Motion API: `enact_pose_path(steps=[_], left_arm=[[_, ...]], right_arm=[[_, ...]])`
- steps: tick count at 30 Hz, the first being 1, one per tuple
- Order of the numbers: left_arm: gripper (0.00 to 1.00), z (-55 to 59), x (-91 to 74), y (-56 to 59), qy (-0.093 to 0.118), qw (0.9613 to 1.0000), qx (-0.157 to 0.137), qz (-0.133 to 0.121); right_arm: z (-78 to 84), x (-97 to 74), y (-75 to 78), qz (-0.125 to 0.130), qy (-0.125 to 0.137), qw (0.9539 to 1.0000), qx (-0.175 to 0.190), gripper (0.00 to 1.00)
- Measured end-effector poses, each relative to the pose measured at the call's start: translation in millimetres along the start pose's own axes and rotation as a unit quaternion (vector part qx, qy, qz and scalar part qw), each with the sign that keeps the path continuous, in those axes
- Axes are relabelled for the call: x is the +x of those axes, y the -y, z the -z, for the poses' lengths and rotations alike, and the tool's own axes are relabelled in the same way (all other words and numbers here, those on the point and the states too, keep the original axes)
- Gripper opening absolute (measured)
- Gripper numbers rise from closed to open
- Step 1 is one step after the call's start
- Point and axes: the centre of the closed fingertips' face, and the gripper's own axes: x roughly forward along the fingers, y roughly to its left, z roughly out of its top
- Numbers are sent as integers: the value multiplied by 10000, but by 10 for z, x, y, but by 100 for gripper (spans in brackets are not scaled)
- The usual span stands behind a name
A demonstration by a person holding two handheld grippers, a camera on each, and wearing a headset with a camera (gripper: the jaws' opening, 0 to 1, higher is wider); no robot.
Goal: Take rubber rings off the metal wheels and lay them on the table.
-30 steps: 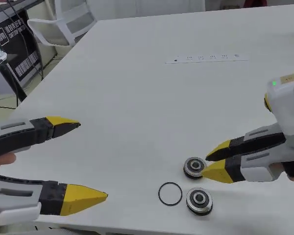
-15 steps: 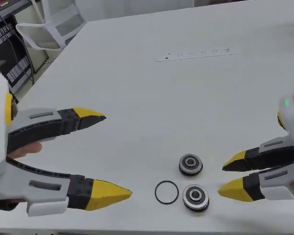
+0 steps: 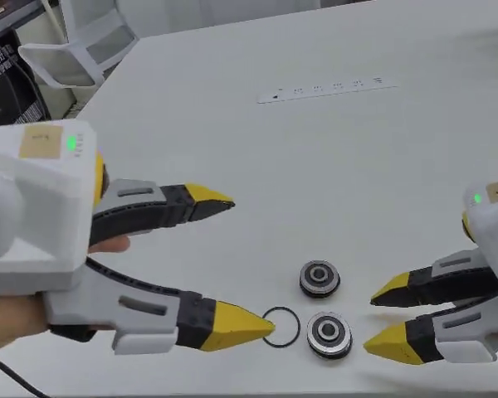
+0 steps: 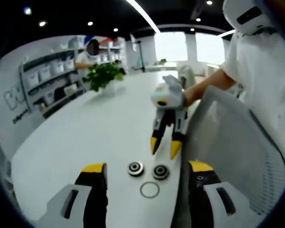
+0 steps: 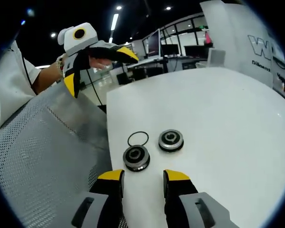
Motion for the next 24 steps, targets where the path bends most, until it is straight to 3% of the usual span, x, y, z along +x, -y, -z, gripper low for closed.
enact_pose_path(steps=[4, 7, 11, 17, 24], left_arm=[[73, -18, 159, 78, -21, 9998, 64, 203], [68, -23, 276, 155, -53, 9988, 62, 477], [66, -12, 403, 171, -100, 9981, 152, 580], [57, 156, 577, 162, -285, 9964, 120, 786], [45, 258, 712, 219, -343, 9944, 136, 995]], right_arm=[[-5, 7, -33, -30, 66, 10000, 17, 31], [-17, 17, -36, -19, 113, 9999, 21, 31], [-15, 41, -53, -68, 106, 9999, 25, 30], [3, 80, -54, -69, 52, 9999, -68, 30], [20, 114, -53, -103, -11, 9999, -127, 30]])
